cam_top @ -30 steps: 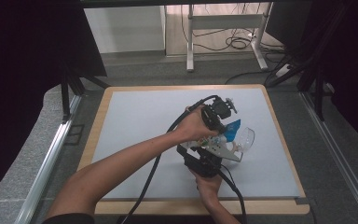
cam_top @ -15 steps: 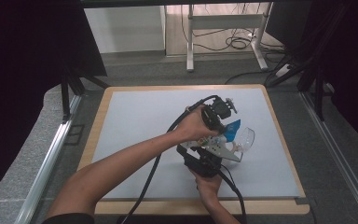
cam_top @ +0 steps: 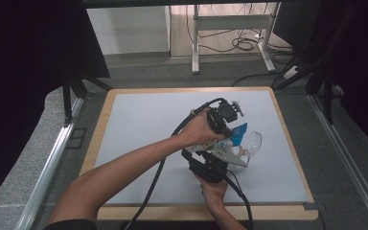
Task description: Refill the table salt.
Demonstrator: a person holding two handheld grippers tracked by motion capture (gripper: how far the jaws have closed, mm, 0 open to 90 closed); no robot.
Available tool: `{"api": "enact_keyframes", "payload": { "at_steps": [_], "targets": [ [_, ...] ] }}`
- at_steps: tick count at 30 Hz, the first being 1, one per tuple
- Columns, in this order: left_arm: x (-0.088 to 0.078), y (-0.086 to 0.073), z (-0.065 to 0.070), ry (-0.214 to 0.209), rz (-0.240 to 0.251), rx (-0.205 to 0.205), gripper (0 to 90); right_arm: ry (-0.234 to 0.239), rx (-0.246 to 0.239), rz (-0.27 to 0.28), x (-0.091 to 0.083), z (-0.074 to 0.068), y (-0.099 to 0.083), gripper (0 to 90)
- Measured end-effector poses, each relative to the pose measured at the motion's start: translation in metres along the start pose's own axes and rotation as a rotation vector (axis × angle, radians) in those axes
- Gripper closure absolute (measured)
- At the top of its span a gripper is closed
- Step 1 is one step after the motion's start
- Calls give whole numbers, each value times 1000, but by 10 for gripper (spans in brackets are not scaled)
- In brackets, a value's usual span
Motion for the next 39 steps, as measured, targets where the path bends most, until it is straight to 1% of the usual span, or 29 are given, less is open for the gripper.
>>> {"api": "enact_keyframes", "payload": {
  "at_steps": [9, 28, 39],
  "targets": [
    [1, 1, 0, -1, -1, 1, 900, 1, 5, 5, 0, 0, 1, 525],
    [-1, 1, 0, 0, 3, 0, 900, -1, -1, 5, 0, 0, 1, 527],
    [-3, 2, 1, -2, 2, 4, 900, -1, -3, 24, -2, -2, 5, 533]
  ]
}}
Point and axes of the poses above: each handheld gripper's, and its own axes: x roughly forward along the jaws, y roughly out of its top, z roughly to its right, the point moved 6 cm from there along x, roughly forward along the jaws, and after that the axes turned 10 degrees about -y, right-handed, at the moved point
